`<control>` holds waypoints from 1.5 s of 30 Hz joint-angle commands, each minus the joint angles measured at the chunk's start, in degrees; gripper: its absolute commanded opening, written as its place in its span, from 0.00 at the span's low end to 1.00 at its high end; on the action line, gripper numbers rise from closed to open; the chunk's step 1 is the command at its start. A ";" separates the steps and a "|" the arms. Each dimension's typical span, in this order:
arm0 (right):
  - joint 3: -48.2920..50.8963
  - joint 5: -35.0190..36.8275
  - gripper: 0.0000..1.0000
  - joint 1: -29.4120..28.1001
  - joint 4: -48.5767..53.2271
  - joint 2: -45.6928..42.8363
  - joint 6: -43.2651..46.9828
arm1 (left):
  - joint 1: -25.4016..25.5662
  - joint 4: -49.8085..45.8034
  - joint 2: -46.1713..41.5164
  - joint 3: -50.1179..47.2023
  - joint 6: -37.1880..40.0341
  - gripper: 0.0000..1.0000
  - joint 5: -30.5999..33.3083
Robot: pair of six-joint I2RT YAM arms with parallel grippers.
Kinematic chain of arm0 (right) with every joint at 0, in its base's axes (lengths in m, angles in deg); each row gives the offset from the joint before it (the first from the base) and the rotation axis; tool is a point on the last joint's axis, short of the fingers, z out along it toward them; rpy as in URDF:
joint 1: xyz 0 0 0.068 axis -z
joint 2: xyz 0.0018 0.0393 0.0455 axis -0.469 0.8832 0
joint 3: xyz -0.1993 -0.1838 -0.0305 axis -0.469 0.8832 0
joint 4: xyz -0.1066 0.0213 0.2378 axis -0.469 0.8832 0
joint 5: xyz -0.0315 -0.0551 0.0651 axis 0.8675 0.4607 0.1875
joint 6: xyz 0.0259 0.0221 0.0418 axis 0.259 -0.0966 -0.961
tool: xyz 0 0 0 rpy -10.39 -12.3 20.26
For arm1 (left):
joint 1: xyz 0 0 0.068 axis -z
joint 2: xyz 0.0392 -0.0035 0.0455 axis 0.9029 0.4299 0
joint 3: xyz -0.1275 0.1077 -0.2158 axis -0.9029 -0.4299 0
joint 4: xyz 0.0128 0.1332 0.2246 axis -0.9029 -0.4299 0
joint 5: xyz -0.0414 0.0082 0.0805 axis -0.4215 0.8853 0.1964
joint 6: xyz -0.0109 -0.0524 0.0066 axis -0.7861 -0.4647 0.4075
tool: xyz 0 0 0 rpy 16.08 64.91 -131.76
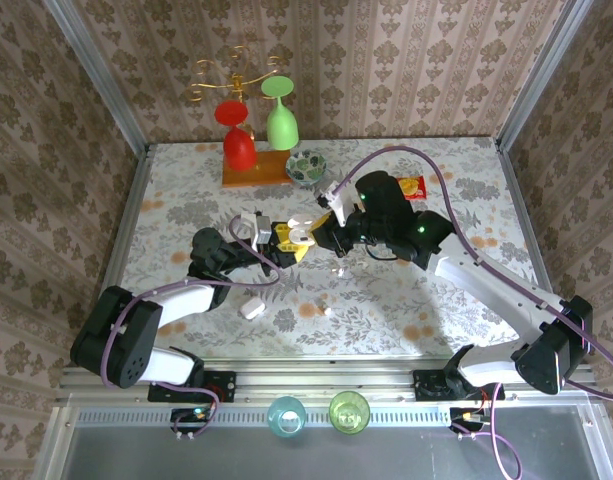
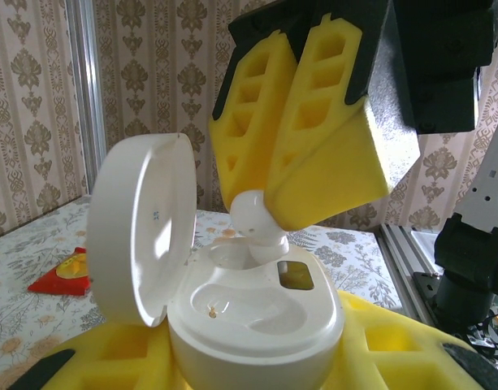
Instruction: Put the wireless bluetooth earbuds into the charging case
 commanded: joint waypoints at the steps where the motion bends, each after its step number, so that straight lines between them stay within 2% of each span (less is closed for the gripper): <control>1: -0.74 3.36 0.14 -0.70 2.65 0.78 2.14 | -0.03 2.31 -1.53 1.34 -0.24 0.24 0.26; 6: -1.34 3.62 0.19 -1.49 3.36 1.32 3.04 | -0.04 2.29 -1.35 1.34 -0.23 0.24 0.30; 10: -1.20 2.54 0.30 -1.60 1.76 0.14 1.78 | -0.04 2.34 -1.22 1.25 -0.05 0.24 0.44; 18: 1.99 4.56 0.46 -0.97 -1.19 -5.32 -2.43 | -0.97 1.88 -1.59 0.48 1.32 0.24 0.55; 23: 10.71 3.51 0.53 1.10 -7.35 -12.74 -10.16 | -4.33 -2.07 -4.32 -0.07 4.80 0.24 1.05; 29: 24.03 8.03 0.53 5.63 -10.21 -19.39 -27.27 | -5.55 -9.93 -9.11 0.47 10.57 0.24 2.51; 33: 29.31 10.45 0.52 5.78 -8.65 -16.91 -37.63 | -5.67 -10.82 -10.26 0.47 11.26 0.24 3.22; 37: 34.01 7.68 0.50 4.47 -12.86 -12.14 -47.58 | -5.72 -8.69 -10.27 0.20 9.98 0.24 3.53; 40: 34.78 4.69 0.49 1.62 -15.02 -7.38 -50.19 | -5.67 -8.59 -10.03 0.20 9.90 0.24 3.34; 45: 30.65 2.33 0.49 -2.33 -14.21 1.24 -47.96 | -5.67 -7.86 -9.74 0.00 9.55 0.24 3.21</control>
